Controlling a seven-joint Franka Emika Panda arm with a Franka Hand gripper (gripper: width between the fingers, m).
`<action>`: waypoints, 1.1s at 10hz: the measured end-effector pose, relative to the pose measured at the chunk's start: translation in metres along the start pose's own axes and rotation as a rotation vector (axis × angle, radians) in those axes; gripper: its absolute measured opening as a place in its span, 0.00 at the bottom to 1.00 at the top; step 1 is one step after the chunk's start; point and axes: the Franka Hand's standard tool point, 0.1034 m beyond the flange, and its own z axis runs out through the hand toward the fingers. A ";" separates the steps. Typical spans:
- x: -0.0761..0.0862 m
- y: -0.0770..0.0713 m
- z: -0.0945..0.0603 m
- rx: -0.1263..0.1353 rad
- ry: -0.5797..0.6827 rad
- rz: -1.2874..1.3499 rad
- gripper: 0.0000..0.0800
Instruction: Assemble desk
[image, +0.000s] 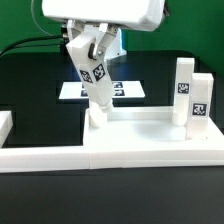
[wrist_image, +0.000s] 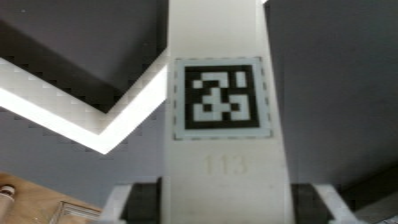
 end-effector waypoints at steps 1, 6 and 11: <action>-0.005 -0.007 0.005 -0.012 0.054 0.002 0.36; 0.009 -0.009 0.019 -0.040 0.195 -0.109 0.36; -0.037 0.001 0.016 -0.046 0.205 -0.082 0.36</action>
Offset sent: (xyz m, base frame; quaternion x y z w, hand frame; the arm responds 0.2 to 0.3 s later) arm 0.0122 -0.0205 0.0169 -0.0363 0.1535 -0.0687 0.9851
